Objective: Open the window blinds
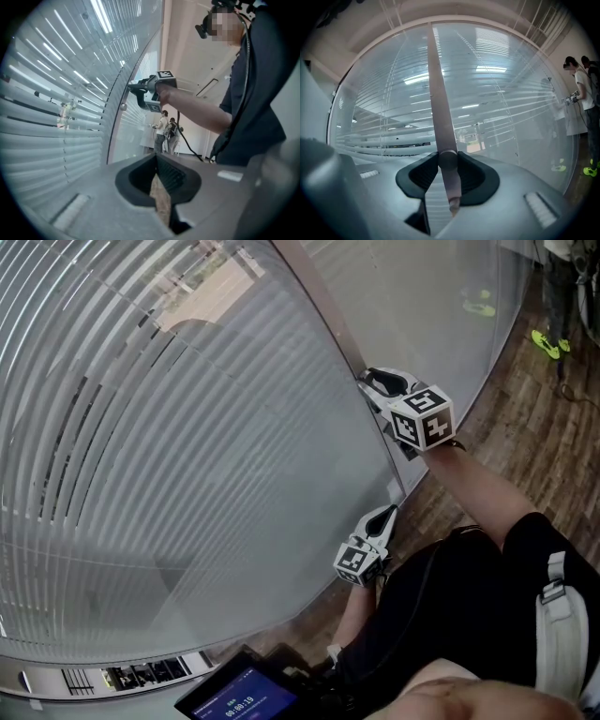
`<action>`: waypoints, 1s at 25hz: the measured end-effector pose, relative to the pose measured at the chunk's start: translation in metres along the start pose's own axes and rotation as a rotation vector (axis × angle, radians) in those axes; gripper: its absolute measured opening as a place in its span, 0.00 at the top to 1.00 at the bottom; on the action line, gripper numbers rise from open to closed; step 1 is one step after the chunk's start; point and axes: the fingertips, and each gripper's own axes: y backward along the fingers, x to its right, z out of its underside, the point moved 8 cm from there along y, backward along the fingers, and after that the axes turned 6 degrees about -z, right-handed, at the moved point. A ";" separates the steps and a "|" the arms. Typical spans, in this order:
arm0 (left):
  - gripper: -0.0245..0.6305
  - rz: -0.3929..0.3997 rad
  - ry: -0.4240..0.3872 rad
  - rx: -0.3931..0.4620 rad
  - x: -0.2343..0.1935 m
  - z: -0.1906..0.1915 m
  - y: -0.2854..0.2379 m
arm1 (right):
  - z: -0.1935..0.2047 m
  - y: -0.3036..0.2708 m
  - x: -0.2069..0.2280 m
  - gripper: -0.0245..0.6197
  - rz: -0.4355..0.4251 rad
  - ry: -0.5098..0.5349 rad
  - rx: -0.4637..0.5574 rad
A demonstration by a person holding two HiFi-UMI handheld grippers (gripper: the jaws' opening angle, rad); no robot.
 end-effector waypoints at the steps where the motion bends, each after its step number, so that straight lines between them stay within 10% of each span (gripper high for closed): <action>1: 0.96 -0.001 0.001 0.001 0.000 0.000 0.000 | 0.000 0.000 0.000 0.76 -0.002 0.002 0.004; 9: 0.96 -0.012 0.000 -0.004 0.001 0.001 -0.001 | 0.001 0.002 0.003 0.76 -0.025 0.015 0.015; 15: 0.96 -0.017 -0.003 -0.010 0.001 0.000 -0.001 | 0.001 0.004 -0.007 0.56 -0.091 0.193 0.002; 25: 0.96 -0.053 0.008 -0.040 -0.003 0.006 0.012 | -0.001 0.010 -0.030 0.50 -0.052 1.326 -0.199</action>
